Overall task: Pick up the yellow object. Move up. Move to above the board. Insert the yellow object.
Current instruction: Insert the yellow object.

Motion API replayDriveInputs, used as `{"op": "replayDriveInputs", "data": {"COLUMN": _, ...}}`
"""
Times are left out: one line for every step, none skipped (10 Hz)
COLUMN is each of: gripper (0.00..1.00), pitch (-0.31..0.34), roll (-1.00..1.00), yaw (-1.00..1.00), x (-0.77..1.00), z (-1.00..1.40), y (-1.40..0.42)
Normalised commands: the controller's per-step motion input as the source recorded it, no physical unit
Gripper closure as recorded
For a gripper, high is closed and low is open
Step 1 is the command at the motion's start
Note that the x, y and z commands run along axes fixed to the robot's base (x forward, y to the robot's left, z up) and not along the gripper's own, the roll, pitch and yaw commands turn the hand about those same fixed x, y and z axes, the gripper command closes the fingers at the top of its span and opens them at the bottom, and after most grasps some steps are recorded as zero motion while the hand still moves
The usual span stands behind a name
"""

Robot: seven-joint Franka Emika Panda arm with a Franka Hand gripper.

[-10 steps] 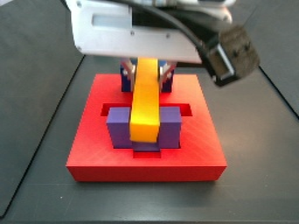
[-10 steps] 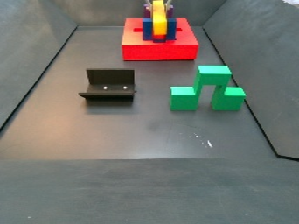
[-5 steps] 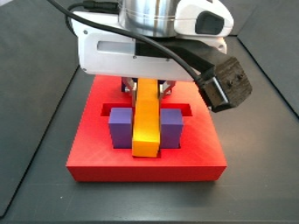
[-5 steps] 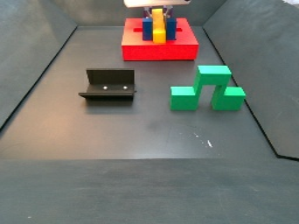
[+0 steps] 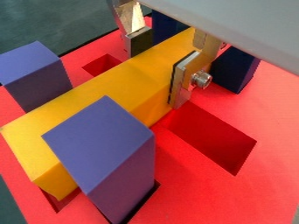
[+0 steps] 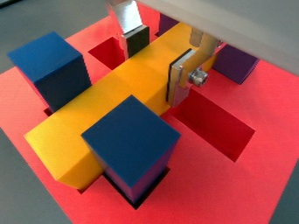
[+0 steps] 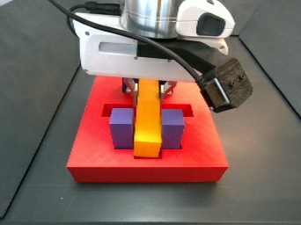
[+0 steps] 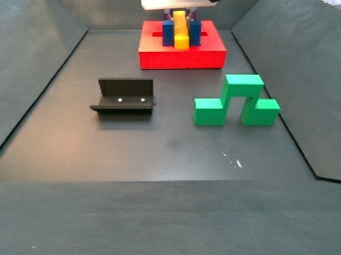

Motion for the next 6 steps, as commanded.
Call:
{"op": "replayDriveInputs", "data": {"gripper": 1.0, "pitch": 0.057, "roll": 0.18, "yaw": 0.21, "x": 0.0, "z": -0.17, "y": 0.12}}
{"op": "replayDriveInputs", "data": {"gripper": 1.0, "pitch": 0.003, "roll": 0.21, "yaw": 0.15, "x": 0.0, "z": -0.19, "y": 0.0}}
{"op": "replayDriveInputs", "data": {"gripper": 1.0, "pitch": 0.0, "roll": 0.18, "yaw": 0.09, "x": 0.0, "z": -0.31, "y": -0.09}}
{"op": "replayDriveInputs", "data": {"gripper": 1.0, "pitch": 0.0, "roll": 0.27, "yaw": 0.19, "x": -0.1, "z": -0.42, "y": -0.24}}
{"op": "replayDriveInputs", "data": {"gripper": 1.0, "pitch": 0.0, "roll": 0.24, "yaw": 0.14, "x": 0.0, "z": -0.4, "y": -0.13}}
{"op": "replayDriveInputs", "data": {"gripper": 1.0, "pitch": 0.0, "roll": 0.0, "yaw": 0.0, "x": 0.0, "z": 0.0, "y": 0.0}}
